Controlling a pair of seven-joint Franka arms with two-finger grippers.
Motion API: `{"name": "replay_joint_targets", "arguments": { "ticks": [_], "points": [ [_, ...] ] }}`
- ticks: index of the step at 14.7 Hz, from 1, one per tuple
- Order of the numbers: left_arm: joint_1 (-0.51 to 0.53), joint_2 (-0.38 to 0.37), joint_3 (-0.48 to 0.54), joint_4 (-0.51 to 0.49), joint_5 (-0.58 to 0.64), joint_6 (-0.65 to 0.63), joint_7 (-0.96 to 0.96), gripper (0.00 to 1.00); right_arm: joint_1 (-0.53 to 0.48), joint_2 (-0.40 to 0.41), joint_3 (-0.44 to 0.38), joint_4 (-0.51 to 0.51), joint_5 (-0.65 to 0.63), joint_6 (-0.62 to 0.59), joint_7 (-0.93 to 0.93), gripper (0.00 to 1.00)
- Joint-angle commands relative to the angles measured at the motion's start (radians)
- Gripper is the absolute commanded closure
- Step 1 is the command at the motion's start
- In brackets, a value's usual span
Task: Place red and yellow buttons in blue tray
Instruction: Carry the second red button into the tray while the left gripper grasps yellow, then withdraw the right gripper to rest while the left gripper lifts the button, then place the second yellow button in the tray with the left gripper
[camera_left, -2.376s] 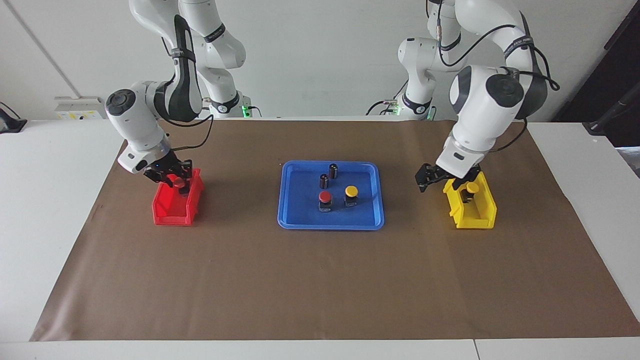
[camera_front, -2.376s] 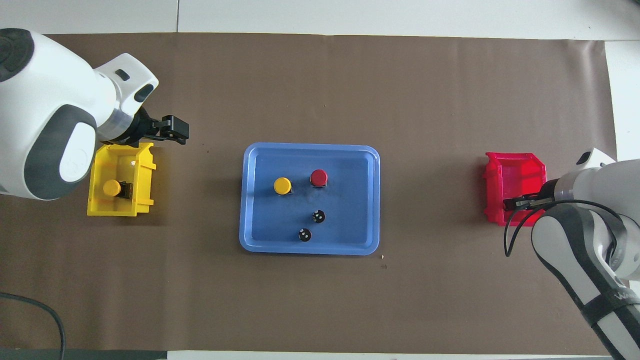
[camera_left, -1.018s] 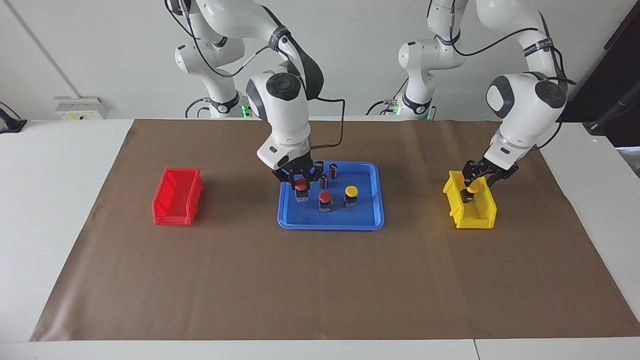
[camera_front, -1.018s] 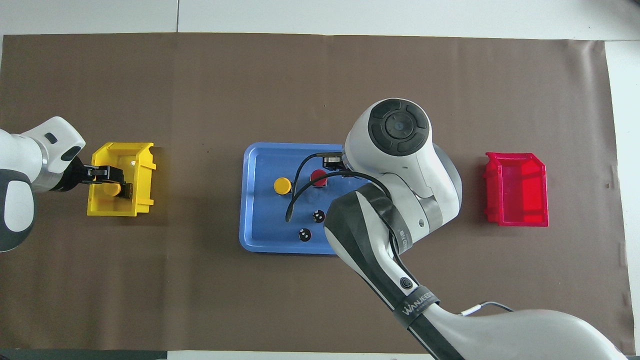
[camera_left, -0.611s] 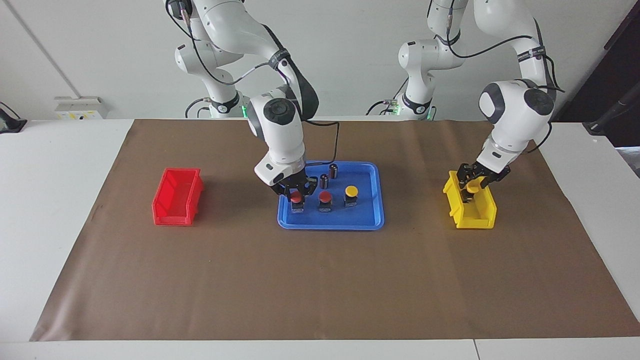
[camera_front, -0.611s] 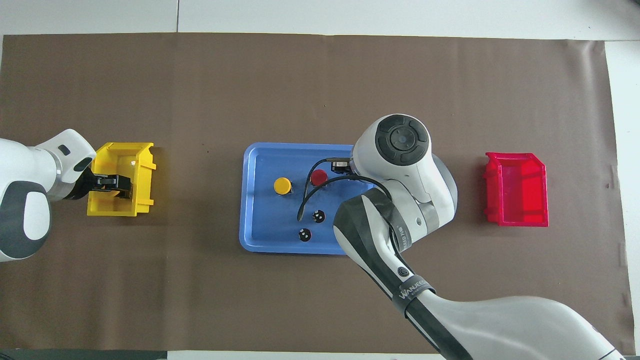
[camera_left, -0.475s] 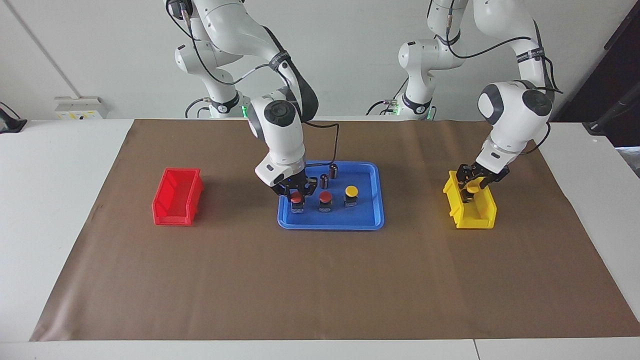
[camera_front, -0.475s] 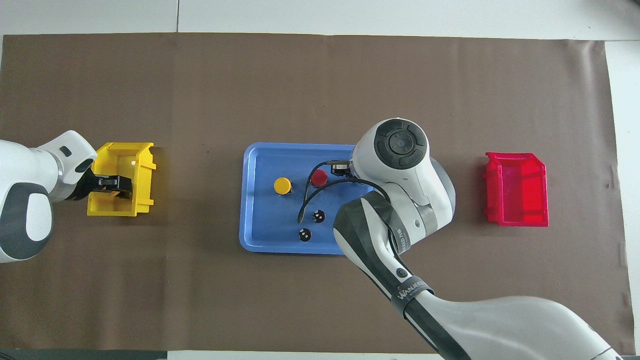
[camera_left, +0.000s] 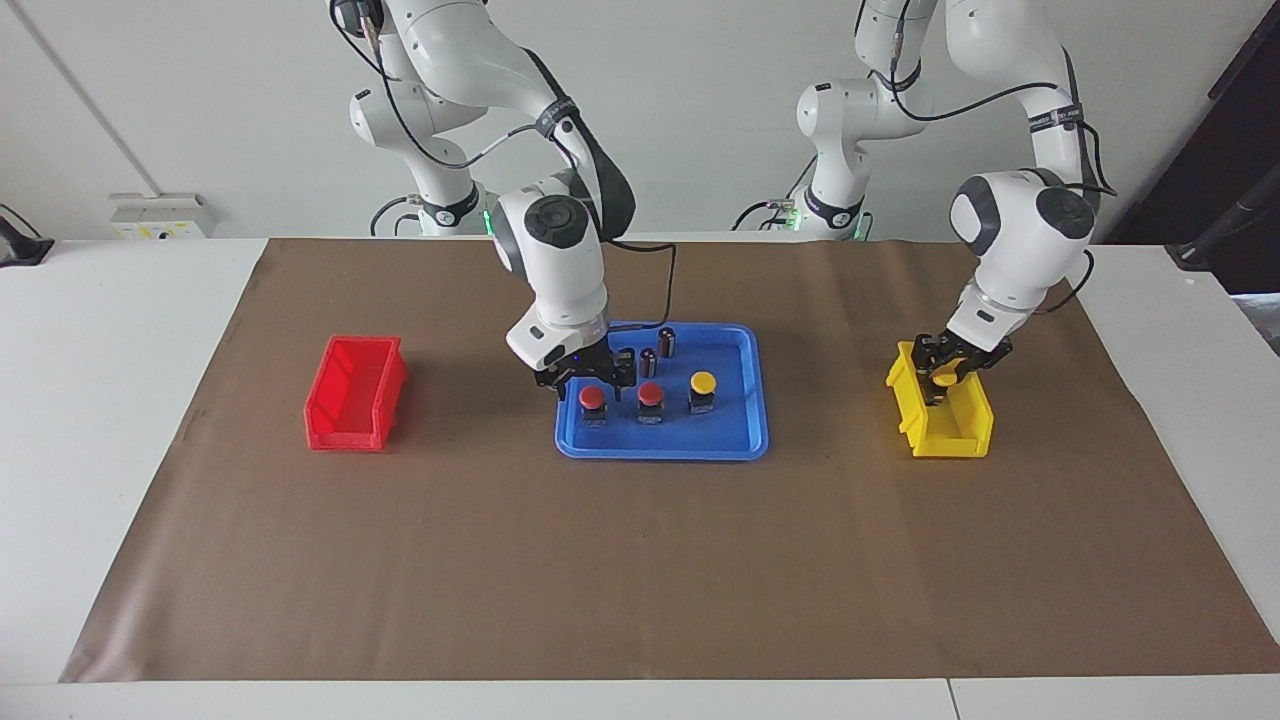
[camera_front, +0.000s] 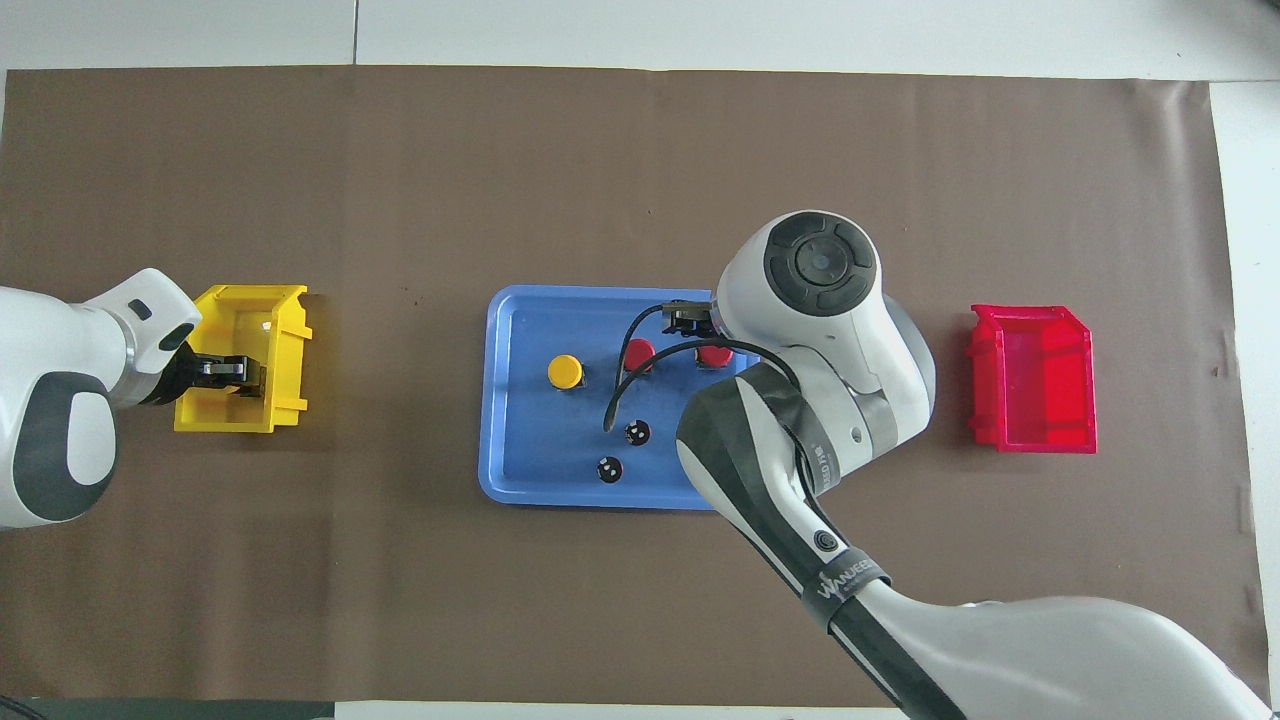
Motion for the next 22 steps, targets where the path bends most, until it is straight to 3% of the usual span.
{"name": "replay_joint_targets", "arguments": {
  "ticks": [1, 3, 6, 8, 11, 15, 18, 22],
  "points": [
    [0.028, 0.015, -0.010, 0.031, 0.018, 0.012, 0.002, 0.99, -0.104, -0.047, 0.009, 0.149, -0.014, -0.224, -0.052, 0.00],
    [0.025, 0.031, -0.010, 0.119, 0.017, -0.082, -0.007, 0.99, -0.192, -0.094, 0.006, 0.208, -0.014, -0.348, -0.143, 0.00],
    [0.011, 0.035, -0.016, 0.365, 0.006, -0.366, -0.057, 0.99, -0.330, -0.200, 0.005, 0.228, -0.014, -0.508, -0.330, 0.00],
    [-0.047, 0.034, -0.024, 0.424, -0.027, -0.417, -0.169, 0.99, -0.428, -0.249, 0.003, 0.229, -0.014, -0.588, -0.472, 0.00],
    [-0.231, 0.032, -0.024, 0.363, -0.035, -0.290, -0.416, 0.99, -0.574, -0.268, 0.006, 0.219, -0.015, -0.599, -0.648, 0.00],
    [-0.426, 0.058, -0.024, 0.290, -0.037, -0.178, -0.613, 0.99, -0.531, -0.307, -0.003, 0.156, -0.049, -0.538, -0.648, 0.00],
    [-0.498, 0.070, -0.024, 0.212, -0.040, -0.072, -0.642, 0.99, -0.522, -0.303, -0.011, 0.168, -0.052, -0.542, -0.646, 0.00],
    [-0.553, 0.132, -0.024, 0.210, -0.040, -0.015, -0.694, 0.99, -0.496, -0.272, -0.014, 0.173, -0.052, -0.534, -0.645, 0.00]
  ]
}}
